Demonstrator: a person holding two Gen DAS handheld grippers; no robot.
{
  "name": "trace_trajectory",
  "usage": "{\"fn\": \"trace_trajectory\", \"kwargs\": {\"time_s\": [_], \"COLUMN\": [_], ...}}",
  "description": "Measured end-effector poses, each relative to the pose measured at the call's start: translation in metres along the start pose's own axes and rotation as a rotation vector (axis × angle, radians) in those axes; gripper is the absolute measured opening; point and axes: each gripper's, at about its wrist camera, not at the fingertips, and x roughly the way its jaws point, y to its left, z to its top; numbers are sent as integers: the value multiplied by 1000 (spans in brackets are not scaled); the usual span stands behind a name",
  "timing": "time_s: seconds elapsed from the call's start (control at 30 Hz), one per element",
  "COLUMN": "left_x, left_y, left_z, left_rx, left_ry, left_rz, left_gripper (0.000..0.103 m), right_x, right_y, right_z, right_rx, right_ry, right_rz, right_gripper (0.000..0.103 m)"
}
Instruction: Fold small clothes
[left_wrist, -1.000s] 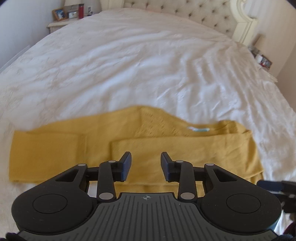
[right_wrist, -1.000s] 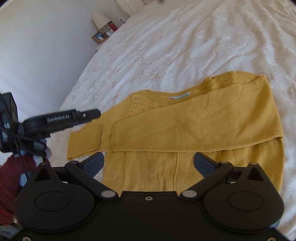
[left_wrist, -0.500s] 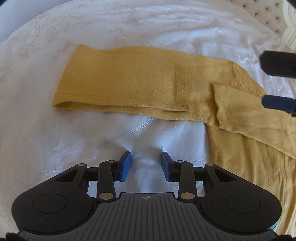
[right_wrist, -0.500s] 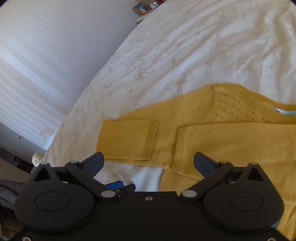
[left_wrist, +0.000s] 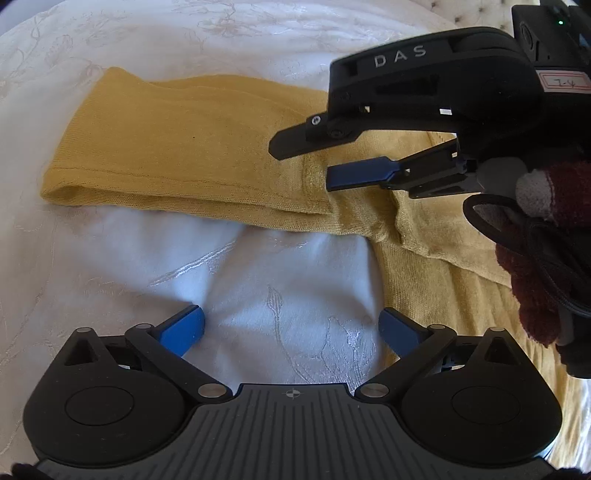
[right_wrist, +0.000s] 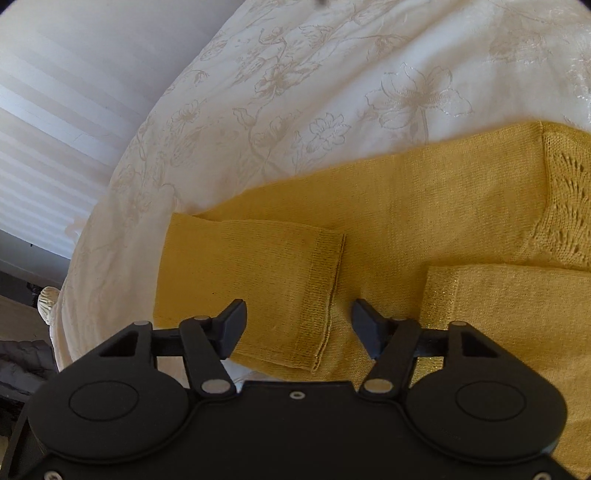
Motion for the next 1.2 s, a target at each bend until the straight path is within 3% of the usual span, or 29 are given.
{"fn": "trace_trajectory", "kwargs": {"time_s": [0.03,0.07,0.1,0.2,0.33,0.47,0.6,0.87,1.07,1.2], "left_x": [-1,-2,-3,-5,-8,-15,-18,4,26,36], "left_y": [-1,-1,-2,-6,-8,-15,-35,-91,-112,-109], "left_z": [0,-1,-2,-3,-1,3,5,10,15,20], "left_rx": [0,4,9,12,-23,-93,-55,110,165,175], "left_ry": [-3,-5,-7,-9,-13,-44,-86,-79,-61,-40], "left_rz": [2,6,11,27,56,63,82,96,174,225], "left_gripper": [102,102,102,102,101,100,98,96,95,95], "right_x": [1,3,2,-15,-78,-153,-216,-291,-316,-312], "right_y": [-1,-2,-1,5,17,6,-31,-112,-155,-177], "right_z": [1,3,3,3,6,9,9,-19,-48,-64], "right_rx": [15,21,19,-2,-42,-44,7,156,246,241], "right_ry": [4,11,11,-23,-137,-256,-336,-428,-445,-383], "right_rz": [-3,-21,-28,14,71,63,-18,-229,-314,-386], "right_gripper": [39,17,11,10,10,10,10,10,10,10]}}
